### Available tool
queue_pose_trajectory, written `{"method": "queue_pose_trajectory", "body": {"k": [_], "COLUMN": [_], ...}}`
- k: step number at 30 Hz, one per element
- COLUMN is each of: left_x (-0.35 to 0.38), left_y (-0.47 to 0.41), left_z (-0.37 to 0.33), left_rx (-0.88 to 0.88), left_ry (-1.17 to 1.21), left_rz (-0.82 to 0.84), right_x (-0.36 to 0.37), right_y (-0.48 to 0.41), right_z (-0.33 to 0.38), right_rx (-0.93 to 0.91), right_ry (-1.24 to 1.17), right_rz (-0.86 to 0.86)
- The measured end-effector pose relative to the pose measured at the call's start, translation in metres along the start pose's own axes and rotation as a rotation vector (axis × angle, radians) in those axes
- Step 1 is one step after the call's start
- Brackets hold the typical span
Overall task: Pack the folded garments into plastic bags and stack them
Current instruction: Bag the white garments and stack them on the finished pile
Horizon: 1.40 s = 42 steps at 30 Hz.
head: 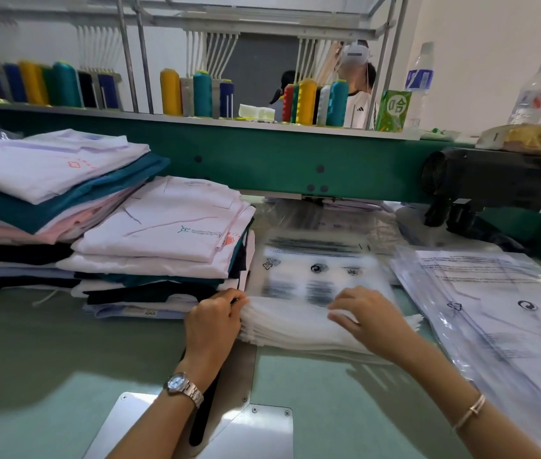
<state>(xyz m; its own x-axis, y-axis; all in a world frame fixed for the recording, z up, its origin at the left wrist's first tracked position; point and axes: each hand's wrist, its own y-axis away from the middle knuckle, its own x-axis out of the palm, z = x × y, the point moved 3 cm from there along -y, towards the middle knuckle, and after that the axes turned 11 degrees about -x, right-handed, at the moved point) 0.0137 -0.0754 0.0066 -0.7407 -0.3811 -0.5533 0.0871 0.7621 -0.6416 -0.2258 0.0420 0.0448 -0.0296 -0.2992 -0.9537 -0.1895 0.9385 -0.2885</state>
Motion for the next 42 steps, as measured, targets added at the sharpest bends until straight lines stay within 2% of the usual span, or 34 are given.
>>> {"method": "queue_pose_trajectory", "body": {"k": [4, 8, 13, 16, 21, 25, 28, 31, 34, 37, 42], "left_x": [0.000, 0.000, 0.000, 0.000, 0.000, -0.004, 0.002, 0.019, 0.036, 0.046, 0.048], "left_y": [0.000, -0.001, 0.000, 0.001, 0.001, 0.004, 0.012, 0.026, 0.037, 0.040, 0.042], "left_z": [0.001, 0.002, 0.002, 0.003, 0.001, -0.008, -0.027, -0.048, -0.062, -0.065, -0.060], "left_rx": [0.002, -0.013, 0.002, 0.011, 0.025, 0.121, 0.356, 0.666, 0.831, 0.848, 0.733], "left_ry": [0.004, -0.010, 0.002, 0.009, 0.024, 0.012, 0.023, 0.007, -0.045, -0.128, -0.256], "left_rz": [0.001, 0.002, -0.002, -0.013, -0.018, -0.104, -0.106, 0.070, 0.184, 0.195, 0.240], "right_x": [0.020, 0.026, 0.028, 0.029, 0.040, 0.046, 0.048, 0.052, 0.053, 0.053, 0.051], "right_y": [-0.009, -0.006, 0.001, 0.005, 0.007, 0.003, -0.001, -0.003, -0.007, -0.008, -0.010], "right_z": [0.006, -0.003, -0.014, -0.018, -0.018, -0.017, -0.017, -0.015, -0.012, -0.010, -0.010], "right_rx": [-0.031, 0.056, 0.142, 0.169, 0.152, 0.146, 0.127, 0.108, 0.094, 0.084, 0.153], "right_ry": [-0.104, -0.337, -0.597, -0.652, -0.578, -0.462, -0.410, -0.401, -0.397, -0.372, -0.377], "right_rz": [-0.040, -0.138, -0.173, -0.186, -0.183, -0.125, -0.123, -0.094, -0.106, -0.112, -0.154]}}
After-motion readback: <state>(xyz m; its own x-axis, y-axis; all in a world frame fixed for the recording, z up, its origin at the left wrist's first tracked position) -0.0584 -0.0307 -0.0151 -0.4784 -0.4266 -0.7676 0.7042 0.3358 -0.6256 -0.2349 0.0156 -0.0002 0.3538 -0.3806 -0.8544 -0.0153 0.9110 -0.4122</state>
